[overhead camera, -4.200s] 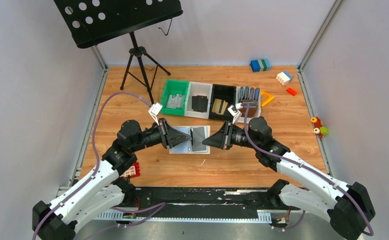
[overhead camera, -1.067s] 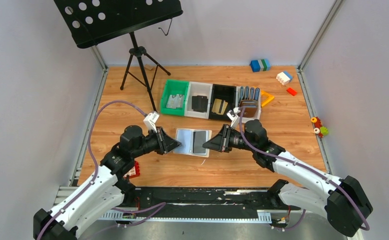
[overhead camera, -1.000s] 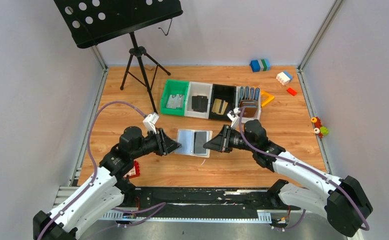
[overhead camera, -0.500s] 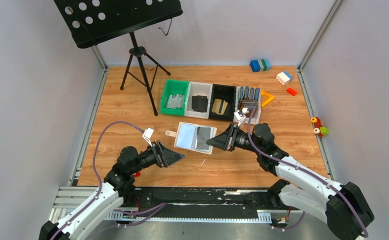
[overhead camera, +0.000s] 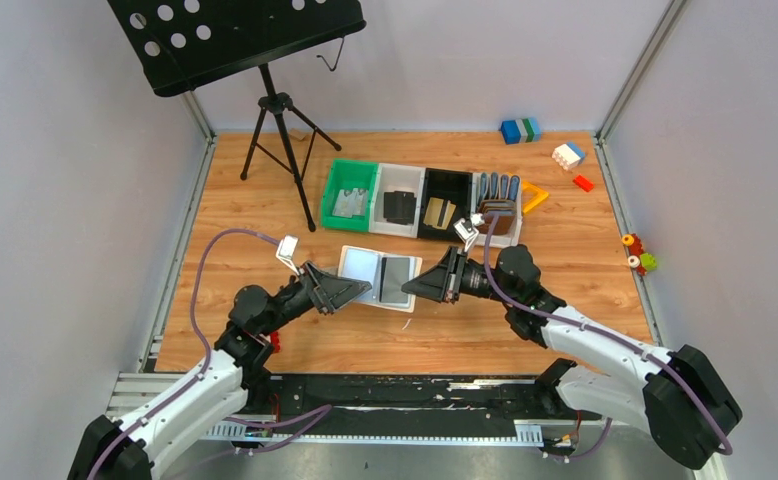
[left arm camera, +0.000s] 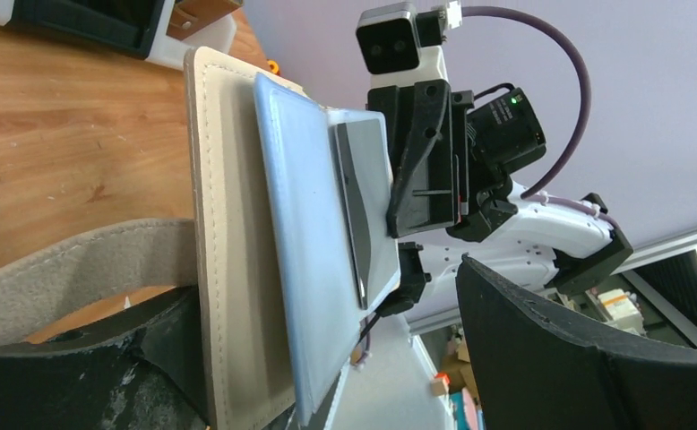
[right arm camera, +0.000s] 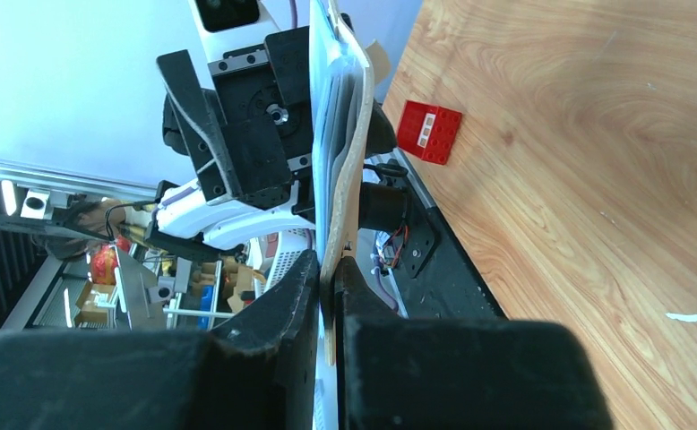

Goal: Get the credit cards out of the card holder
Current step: Remove the credit card from the card holder.

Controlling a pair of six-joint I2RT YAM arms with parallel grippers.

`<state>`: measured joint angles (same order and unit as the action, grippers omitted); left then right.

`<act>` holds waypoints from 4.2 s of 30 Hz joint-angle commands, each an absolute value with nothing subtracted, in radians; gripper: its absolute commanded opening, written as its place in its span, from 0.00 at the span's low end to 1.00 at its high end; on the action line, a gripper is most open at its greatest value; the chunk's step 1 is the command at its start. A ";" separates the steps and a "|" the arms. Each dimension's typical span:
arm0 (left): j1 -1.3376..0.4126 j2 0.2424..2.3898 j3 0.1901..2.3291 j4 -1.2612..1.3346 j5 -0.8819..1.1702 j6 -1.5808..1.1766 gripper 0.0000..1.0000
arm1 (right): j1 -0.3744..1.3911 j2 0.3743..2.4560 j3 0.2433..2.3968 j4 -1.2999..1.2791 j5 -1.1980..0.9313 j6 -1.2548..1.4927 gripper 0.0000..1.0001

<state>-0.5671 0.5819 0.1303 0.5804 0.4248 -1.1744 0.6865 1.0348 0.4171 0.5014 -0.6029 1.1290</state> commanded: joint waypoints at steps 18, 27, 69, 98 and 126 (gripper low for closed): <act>-0.568 0.542 0.206 0.604 0.383 -1.194 0.00 | 0.709 1.013 0.512 0.526 -0.603 1.063 0.38; -0.567 0.554 0.192 0.608 0.373 -1.217 0.00 | 0.711 1.018 0.523 0.550 -0.619 1.072 0.12; -0.572 0.551 0.331 -0.127 0.066 -0.802 0.65 | 0.704 1.030 0.647 0.005 -0.457 0.931 0.00; -0.572 0.768 0.370 0.448 0.584 -1.061 0.44 | 0.733 1.032 0.574 0.351 -0.720 0.942 0.00; -0.569 0.794 0.339 0.696 0.696 -1.162 0.00 | 0.748 1.064 0.572 0.480 -0.797 0.980 0.03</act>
<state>-0.5514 0.8131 0.3126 0.6701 0.6243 -1.1831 0.7258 1.0645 0.5400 0.4248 -0.7902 0.9901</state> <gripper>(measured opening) 0.044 0.099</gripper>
